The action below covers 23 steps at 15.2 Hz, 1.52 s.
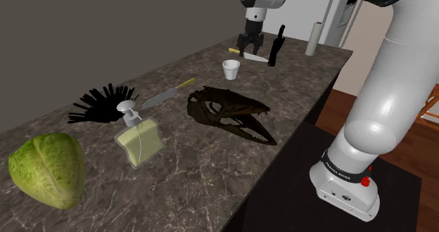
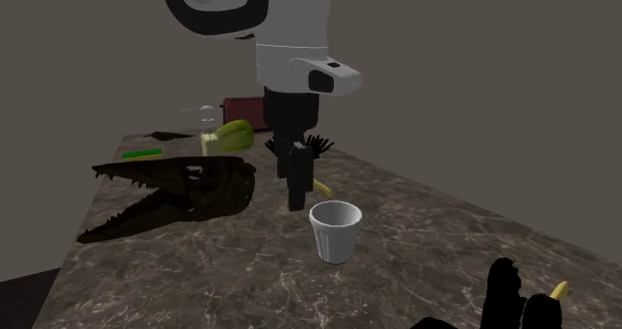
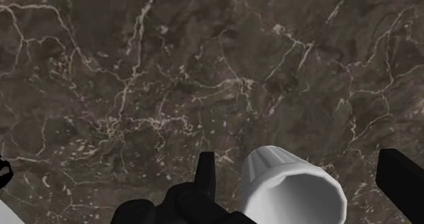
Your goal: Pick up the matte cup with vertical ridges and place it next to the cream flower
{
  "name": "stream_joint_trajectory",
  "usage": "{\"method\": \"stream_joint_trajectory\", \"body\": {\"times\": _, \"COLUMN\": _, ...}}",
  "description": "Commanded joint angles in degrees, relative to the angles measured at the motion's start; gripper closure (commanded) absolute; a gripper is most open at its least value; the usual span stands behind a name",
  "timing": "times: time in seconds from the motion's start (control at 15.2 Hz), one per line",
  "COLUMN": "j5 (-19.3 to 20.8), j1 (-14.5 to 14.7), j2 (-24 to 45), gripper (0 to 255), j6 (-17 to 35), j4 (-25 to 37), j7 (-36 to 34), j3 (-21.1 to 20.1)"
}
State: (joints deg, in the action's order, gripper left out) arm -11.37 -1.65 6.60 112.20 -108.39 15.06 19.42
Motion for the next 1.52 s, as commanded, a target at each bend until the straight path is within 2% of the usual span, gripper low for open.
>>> {"method": "stream_joint_trajectory", "body": {"times": 0.0, "j5": -2.62, "j1": -0.87, "j2": 5.03, "gripper": 0, "j6": -0.18, "j4": 4.61, "j7": 2.05, "j3": 0.09}}
{"method": "stream_joint_trajectory", "body": {"times": 0.4, "j5": -9.15, "j1": -4.98, "j2": 19.97, "gripper": 0, "j6": -2.42, "j4": 20.15, "j7": 6.13, "j3": -1.26}}
{"method": "stream_joint_trajectory", "body": {"times": 0.46, "j5": -9.34, "j1": -5.23, "j2": 20.59, "gripper": 0, "j6": -2.57, "j4": 20.89, "j7": 6.21, "j3": -1.41}}
{"method": "stream_joint_trajectory", "body": {"times": 0.92, "j5": -10.33, "j1": -4.69, "j2": 22.23, "gripper": 0, "j6": 2.28, "j4": 17.61, "j7": 6.92, "j3": -2.07}}
{"method": "stream_joint_trajectory", "body": {"times": 1.45, "j5": -10.33, "j1": -4.69, "j2": 22.23, "gripper": 0, "j6": 2.28, "j4": 17.62, "j7": 6.91, "j3": -2.07}}
